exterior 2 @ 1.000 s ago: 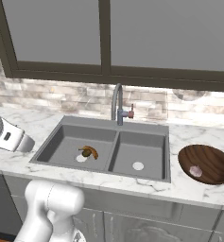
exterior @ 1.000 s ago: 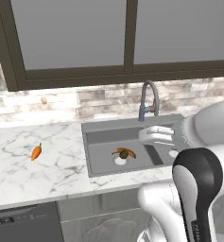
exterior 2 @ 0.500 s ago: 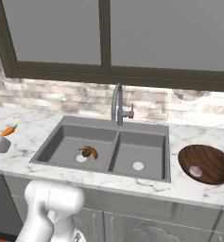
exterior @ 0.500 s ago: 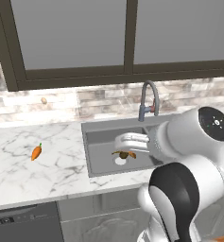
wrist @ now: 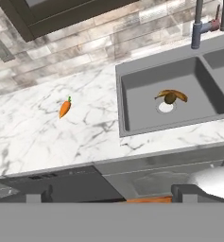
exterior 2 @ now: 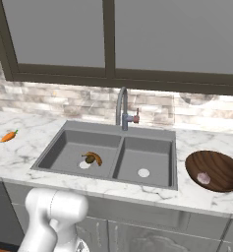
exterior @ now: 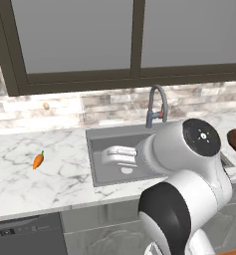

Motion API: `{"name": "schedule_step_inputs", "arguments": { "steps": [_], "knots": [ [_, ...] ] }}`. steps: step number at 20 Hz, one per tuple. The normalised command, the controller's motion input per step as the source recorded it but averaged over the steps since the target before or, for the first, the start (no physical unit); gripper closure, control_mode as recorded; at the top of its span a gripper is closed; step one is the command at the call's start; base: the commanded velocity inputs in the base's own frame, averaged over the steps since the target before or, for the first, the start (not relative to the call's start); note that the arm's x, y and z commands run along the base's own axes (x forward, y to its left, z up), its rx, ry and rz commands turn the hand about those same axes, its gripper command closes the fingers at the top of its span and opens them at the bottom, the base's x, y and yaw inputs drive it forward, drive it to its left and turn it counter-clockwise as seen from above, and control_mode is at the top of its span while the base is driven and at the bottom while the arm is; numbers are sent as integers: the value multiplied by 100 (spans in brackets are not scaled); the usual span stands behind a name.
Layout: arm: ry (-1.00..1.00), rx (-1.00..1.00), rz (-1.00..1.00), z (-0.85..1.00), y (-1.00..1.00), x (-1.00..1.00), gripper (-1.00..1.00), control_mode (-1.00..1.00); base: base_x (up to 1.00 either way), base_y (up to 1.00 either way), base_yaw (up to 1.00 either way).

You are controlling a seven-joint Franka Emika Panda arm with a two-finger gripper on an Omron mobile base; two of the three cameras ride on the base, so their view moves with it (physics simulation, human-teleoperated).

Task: There is a mixed pile of frozen fruits and vegetables on the counter. Locate all the frozen vegetables and place the items in a bowl on the counter. Take all the frozen fruits and defrost them in a running sink.

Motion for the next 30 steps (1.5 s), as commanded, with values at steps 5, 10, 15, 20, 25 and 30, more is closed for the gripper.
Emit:
{"name": "schedule_step_inputs", "arguments": {
  "steps": [5,10,15,20,25,30],
  "knots": [
    [3,1,2,-42,17,24,-100,-100,0,0,0],
    [2,0,5,-29,7,24,-100,-100,0,0,0],
    [0,0,2,3,11,6,-100,-100,0,0,0],
    [0,0,0,1,36,9,-100,-100,0,0,0],
    [0,-1,0,6,37,0,-100,-100,0,0,0],
    [-8,-2,4,0,33,2,-100,-100,0,0,0]
  ]
}}
